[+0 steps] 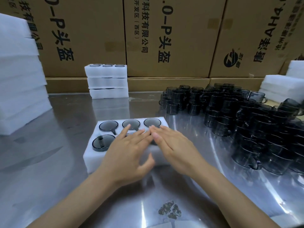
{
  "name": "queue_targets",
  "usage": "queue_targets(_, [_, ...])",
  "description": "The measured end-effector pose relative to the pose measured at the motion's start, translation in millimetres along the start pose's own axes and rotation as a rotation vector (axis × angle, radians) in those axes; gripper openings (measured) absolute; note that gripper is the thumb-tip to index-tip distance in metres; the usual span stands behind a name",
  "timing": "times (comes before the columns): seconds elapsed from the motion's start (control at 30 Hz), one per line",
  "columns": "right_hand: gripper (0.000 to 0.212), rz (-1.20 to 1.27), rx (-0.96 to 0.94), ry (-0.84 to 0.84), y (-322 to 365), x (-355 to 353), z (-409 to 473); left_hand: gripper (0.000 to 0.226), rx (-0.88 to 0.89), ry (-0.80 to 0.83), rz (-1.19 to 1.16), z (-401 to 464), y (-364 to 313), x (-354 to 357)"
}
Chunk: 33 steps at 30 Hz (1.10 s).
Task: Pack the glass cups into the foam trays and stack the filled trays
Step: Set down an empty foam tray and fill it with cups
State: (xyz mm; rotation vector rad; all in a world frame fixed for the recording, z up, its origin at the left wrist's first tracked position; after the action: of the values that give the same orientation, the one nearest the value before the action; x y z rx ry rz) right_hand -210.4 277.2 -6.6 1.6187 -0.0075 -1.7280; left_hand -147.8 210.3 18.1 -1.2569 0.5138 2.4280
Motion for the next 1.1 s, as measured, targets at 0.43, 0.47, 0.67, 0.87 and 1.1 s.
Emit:
queue_targets(0.43, [0.054,0.219,0.036,-0.138,-15.0,-3.7,-6.5,0.057,-0.124,-0.031,-0.033,-20.9,1.6,-3.4])
queue_targets(0.47, [0.053,0.312,0.082,-0.156,-24.6,-6.8,-6.4,0.056,-0.190,-0.116,-0.071,-27.7,11.4,-13.4])
queue_targets(0.67, [0.059,0.533,0.347,0.043,-55.9,17.4,1.4,0.044,-1.091,-0.293,-0.758,-114.7,105.5,-4.5])
queue_targets(0.87, [0.017,0.847,0.333,0.199,-30.4,15.4,-2.3,0.020,-1.098,-0.520,-1.087,-120.6,107.3,22.6])
queue_targets(1.1, [0.047,1.251,0.372,0.291,-23.2,9.8,49.3,0.056,-1.022,-0.824,-1.255,-88.8,136.1,14.6])
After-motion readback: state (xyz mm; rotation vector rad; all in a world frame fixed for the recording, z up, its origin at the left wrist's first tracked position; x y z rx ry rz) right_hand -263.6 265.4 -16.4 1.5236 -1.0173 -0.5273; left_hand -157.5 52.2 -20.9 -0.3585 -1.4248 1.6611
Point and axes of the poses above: each hand's wrist, its own z-axis towards the middle knuckle, its own x-axis out of the palm, y = z × x, the point moved 10 cm from there along z, towards the middle knuckle, and after that the axes turned 12 degrees about x, right-handed, at the moved point
